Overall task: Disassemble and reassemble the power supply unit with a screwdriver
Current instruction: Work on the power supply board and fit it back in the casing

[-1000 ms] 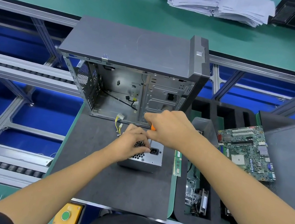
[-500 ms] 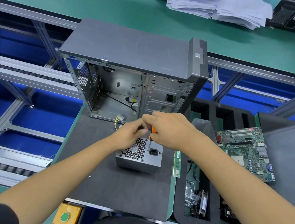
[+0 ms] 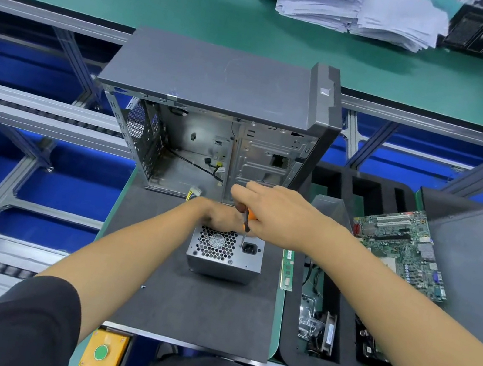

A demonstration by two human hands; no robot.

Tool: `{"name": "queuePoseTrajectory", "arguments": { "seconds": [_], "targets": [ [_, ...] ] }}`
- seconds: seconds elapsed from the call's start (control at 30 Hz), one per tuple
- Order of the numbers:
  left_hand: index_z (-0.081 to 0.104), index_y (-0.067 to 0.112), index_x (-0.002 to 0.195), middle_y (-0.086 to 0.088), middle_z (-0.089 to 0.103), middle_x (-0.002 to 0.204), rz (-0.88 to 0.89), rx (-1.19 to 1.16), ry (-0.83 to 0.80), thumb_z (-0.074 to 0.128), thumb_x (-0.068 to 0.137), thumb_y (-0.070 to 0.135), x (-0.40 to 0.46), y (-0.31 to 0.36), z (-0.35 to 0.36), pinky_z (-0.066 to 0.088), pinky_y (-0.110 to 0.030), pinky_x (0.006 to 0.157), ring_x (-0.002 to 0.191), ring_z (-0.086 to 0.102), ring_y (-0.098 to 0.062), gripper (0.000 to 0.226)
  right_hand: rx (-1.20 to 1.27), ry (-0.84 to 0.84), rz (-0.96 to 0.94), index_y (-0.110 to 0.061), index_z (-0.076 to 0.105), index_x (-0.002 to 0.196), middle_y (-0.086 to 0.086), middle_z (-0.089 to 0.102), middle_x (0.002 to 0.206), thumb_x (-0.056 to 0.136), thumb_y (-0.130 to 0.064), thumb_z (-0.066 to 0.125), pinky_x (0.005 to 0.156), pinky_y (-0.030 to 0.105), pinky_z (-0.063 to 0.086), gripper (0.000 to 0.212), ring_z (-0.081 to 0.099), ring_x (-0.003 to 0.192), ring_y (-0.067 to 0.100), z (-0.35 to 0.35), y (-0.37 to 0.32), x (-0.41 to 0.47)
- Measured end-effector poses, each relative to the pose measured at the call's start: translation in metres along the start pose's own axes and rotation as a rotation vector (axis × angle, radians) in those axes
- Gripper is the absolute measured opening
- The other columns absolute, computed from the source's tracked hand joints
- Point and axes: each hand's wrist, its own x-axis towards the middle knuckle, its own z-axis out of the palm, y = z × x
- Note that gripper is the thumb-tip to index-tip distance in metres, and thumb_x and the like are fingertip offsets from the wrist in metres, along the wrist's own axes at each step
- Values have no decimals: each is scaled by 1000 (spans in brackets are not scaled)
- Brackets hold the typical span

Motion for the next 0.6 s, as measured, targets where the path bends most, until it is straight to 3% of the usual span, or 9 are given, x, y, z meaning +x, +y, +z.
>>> {"name": "queuePoseTrajectory", "arguments": {
  "seconds": [0.1,0.17,0.23,0.3,0.37,0.4,0.47,0.53,0.6],
  "targets": [
    [50,23,75,10,53,74,30,-89,81,50,104,26,0,-5,2,40,-3,55,60,49,9,28,19,-13,-24,-35,28,90,-7,46,87,82,-17,50,62,39,41,30,50,70,26,-3,2,3],
    [48,27,75,17,53,71,26,-111,85,49,103,28,2,-8,4,42,-8,57,61,48,10,28,-31,-12,-63,-34,26,88,-7,45,81,83,-22,56,58,37,39,34,48,67,24,-5,3,5],
    [51,31,80,13,54,81,-4,-84,99,49,103,36,2,-9,4,41,-19,66,74,47,-1,23,-131,5,-89,-32,27,87,-8,47,77,87,-29,57,58,36,38,31,46,64,22,-4,2,8],
    [62,34,102,12,61,108,5,-91,59,50,103,46,5,-12,5,45,-23,85,98,54,-5,18,-192,32,-76,-30,31,89,-8,50,78,92,-34,53,66,37,41,23,49,66,22,-2,4,9],
    [62,18,124,0,60,132,-3,-65,44,51,103,49,7,-11,4,44,-36,107,123,54,-19,39,-169,33,-46,-30,33,91,-7,48,84,89,-32,53,69,38,38,20,51,67,21,-3,7,10],
    [60,10,121,-6,61,130,-8,-63,57,51,103,47,10,-12,4,44,-39,109,124,54,-25,42,-123,16,-45,-31,34,92,-6,44,88,86,-27,54,66,37,36,22,50,66,20,-4,7,11],
    [61,10,105,-6,65,108,20,-49,113,52,104,42,10,-15,6,49,-20,94,103,59,-17,33,16,-56,-78,-32,37,91,-6,39,94,82,-15,55,60,35,35,26,48,68,18,-7,8,12],
    [62,16,102,6,64,98,37,-51,139,51,104,43,11,-18,8,41,-3,72,88,54,-3,30,23,-86,-130,-31,34,90,-7,39,91,88,-15,57,58,33,35,28,46,73,16,-8,7,14],
    [63,10,120,-1,66,119,45,-20,130,48,105,47,9,-16,10,43,-14,88,104,58,-13,43,-152,-20,-142,-30,34,90,-9,44,85,94,-26,57,55,32,32,24,47,70,18,-5,7,15]
  ]
}}
